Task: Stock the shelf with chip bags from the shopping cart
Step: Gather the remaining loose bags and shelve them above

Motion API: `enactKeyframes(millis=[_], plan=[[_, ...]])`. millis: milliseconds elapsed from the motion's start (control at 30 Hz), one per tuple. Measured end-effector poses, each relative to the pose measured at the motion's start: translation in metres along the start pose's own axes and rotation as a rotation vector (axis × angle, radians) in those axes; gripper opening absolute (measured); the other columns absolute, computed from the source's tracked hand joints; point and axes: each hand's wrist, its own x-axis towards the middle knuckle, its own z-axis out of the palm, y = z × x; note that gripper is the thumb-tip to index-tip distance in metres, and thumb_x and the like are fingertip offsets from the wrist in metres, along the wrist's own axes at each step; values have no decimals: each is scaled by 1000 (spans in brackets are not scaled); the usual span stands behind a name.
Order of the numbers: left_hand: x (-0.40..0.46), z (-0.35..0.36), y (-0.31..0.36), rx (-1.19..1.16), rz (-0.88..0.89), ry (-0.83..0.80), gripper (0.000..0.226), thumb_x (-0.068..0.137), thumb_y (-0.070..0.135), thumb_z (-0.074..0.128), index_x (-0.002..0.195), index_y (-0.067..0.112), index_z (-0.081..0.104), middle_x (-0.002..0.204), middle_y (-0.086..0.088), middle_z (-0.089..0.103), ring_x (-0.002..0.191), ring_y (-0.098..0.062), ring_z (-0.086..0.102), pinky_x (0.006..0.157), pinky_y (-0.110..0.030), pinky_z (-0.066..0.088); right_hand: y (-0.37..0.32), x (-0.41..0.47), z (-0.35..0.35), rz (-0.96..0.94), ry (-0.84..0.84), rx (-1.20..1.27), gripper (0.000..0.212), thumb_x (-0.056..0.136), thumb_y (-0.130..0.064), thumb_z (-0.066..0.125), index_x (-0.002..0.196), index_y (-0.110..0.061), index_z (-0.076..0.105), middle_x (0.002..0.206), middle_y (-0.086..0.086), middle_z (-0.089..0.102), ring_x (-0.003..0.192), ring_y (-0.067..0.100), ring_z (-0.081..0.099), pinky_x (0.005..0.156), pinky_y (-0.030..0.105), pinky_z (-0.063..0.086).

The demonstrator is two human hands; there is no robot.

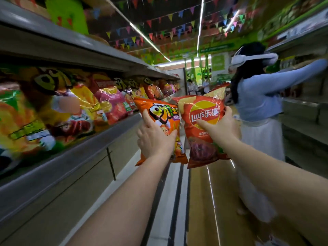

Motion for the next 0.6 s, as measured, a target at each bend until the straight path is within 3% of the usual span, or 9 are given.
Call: enactKeyframes(millis=[600], plan=[[214, 255, 25, 54, -57, 5, 104, 81, 45, 70, 151, 19, -3, 149, -10, 32, 137, -29, 27, 105, -44, 34, 125, 311, 115, 29, -77, 47, 98, 69, -56, 73, 143, -17, 22, 130, 8, 53, 115, 30, 54, 95, 49, 46]])
